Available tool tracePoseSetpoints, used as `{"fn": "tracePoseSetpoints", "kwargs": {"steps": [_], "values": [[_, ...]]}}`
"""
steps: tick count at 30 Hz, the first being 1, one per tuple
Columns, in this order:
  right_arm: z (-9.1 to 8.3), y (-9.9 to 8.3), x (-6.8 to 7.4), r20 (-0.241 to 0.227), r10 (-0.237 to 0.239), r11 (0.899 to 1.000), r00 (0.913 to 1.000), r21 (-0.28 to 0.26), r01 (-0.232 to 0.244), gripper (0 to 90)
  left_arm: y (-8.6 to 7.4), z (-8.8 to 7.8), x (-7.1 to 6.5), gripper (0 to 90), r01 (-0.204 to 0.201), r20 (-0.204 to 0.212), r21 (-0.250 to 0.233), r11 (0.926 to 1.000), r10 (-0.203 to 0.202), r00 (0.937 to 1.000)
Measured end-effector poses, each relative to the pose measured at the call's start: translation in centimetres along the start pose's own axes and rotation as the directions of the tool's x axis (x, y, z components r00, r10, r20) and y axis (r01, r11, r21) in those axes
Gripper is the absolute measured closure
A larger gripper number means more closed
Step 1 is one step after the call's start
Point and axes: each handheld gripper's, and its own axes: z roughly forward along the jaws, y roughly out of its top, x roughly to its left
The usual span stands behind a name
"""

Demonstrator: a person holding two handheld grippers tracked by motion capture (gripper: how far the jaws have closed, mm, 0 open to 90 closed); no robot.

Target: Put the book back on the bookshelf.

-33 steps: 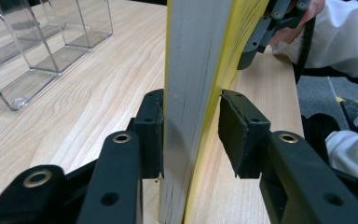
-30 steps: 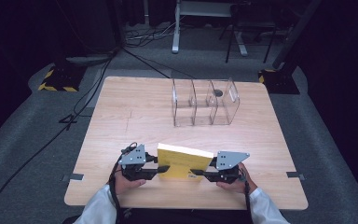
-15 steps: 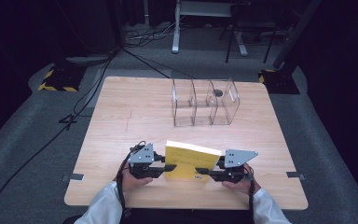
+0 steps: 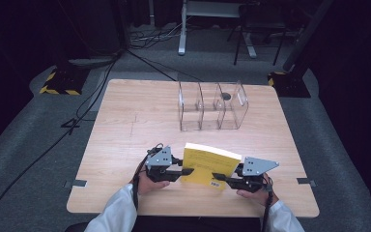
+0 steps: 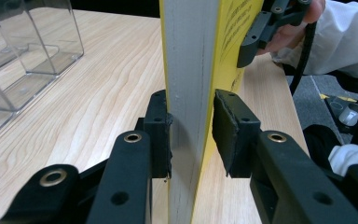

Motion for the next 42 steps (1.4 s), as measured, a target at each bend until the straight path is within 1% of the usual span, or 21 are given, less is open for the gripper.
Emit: {"fn": "tracePoseSetpoints", "kwargs": {"steps": [5,8,11,14,16,18,22,23,26,27,29,30,33,34,35,36,38,39,40,41,42], "values": [[-0.3,0.0,0.3,0.023,-0.009,1.0,0.9997,0.004,0.009,75.7,0.2,0.5,0.0,60.4,0.008,-0.014,0.001,1.0,-0.008,0.9999],[-0.3,0.0,0.3,0.035,-0.006,1.0,0.9994,0.008,0.006,76.0,0.1,0.1,0.0,57.0,0.011,-0.054,0.02,0.9997,-0.01,0.9985],[-0.4,0.1,0.4,0.055,-0.011,1.0,0.9984,0.017,0.01,76.0,-0.1,-0.8,0.0,48.2,0.016,-0.095,0.05,0.9986,-0.011,0.9954],[-0.4,0.0,0.2,0.072,0.002,1.0,0.9974,0.015,-0.003,76.0,-0.6,-2.1,0.1,46.0,0.023,-0.134,0.073,0.997,-0.013,0.9908],[-0.5,0.0,0.1,0.089,0.016,1.0,0.9959,0.016,-0.017,76.0,-1.1,-3.0,0.2,43.0,0.03,-0.169,0.11,0.9935,-0.011,0.9855],[-0.5,-0.2,-0.2,0.097,0.035,0.999,0.9947,0.005,-0.036,75.9,-1.8,-3.7,0.5,37.9,0.06,-0.203,0.142,0.988,-0.03,0.9787],[-0.7,-0.2,-0.4,0.093,0.033,0.999,0.9952,0.003,-0.034,75.8,-2.9,-4.8,0.7,27.9,0.105,-0.259,0.188,0.9765,-0.054,0.9644],[-0.7,-0.2,-0.3,0.094,0.029,1.0,0.9951,0.007,-0.03,75.8,-3.3,-5.1,0.7,26.2,0.113,-0.278,0.204,0.9723,-0.053,0.9591],[-0.7,-0.1,-0.3,0.113,0.032,0.999,0.9931,0.012,-0.033,75.9,-4.1,-5.7,0.9,21.7,0.143,-0.286,0.234,0.9616,-0.072,0.9555],[-0.7,-0.2,-0.3,0.116,0.036,0.999,0.9926,0.011,-0.037,75.9,-4.1,-5.7,0.9,20.4,0.143,-0.286,0.234,0.9616,-0.072,0.9555],[-0.7,-0.2,-0.3,0.124,0.039,0.999,0.9915,0.01,-0.041,75.9,-4.7,-6.1,0.9,20.3,0.167,-0.323,0.249,0.954,-0.081,0.9429],[-0.7,-0.2,-0.4,0.129,0.04,0.999,0.9909,0.011,-0.041,75.9,-5.1,-6.3,1.0,19.9,0.183,-0.327,0.263,0.9473,-0.091,0.9407],[-0.9,-0.2,-0.5,0.142,0.044,0.999,0.9889,0.01,-0.046,76.1,-5.9,-6.9,0.9,18.4,0.21,-0.353,0.273,0.9389,-0.106,0.9296],[-0.9,-0.2,-0.5,0.145,0.044,0.999,0.9884,0.011,-0.046,76.1,-6.0,-7.2,0.9,18.4,0.21,-0.36,0.279,0.937,-0.101,0.9276],[-0.9,-0.2,-0.5,0.152,0.045,0.999,0.9874,0.011,-0.047,76.1,-6.4,-7.6,0.8,18.3,0.22,-0.371,0.278,0.935,-0.106,0.9224],[-0.9,-0.2,-0.5,0.152,0.045,0.999,0.9874,0.011,-0.047,76.1,-6.4,-7.6,0.8,18.3,0.22,-0.371,0.278,0.935,-0.106,0.9224],[-1.0,-0.3,-0.5,0.162,0.045,0.999,0.9858,0.01,-0.048,76.2,-6.8,-7.9,0.6,18.3,0.226,-0.388,0.284,0.9317,-0.104,0.9157],[-1.0,-0.2,-0.6,0.169,0.044,0.999,0.9847,0.011,-0.046,76.3,-7.0,-8.1,0.5,18.2,0.231,-0.394,0.295,0.9274,-0.102,0.9136],[-1.1,-0.2,-0.6,0.176,0.044,0.999,0.9834,0.011,-0.047,76.3,-7.2,-8.2,0.5,18.2,0.232,-0.39,0.301,0.9249,-0.102,0.9149],[-1.1,-0.2,-0.6,0.179,0.043,0.999,0.9829,0.012,-0.046,76.3,-7.5,-8.4,0.4,18.2,0.239,-0.395,0.315,0.9184,-0.102,0.9131],[-1.2,-0.2,-0.6,0.187,0.046,0.999,0.9813,0.012,-0.049,76.3,-7.6,-8.5,0.4,18.2,0.244,-0.402,0.315,0.9173,-0.104,0.9096]]}}
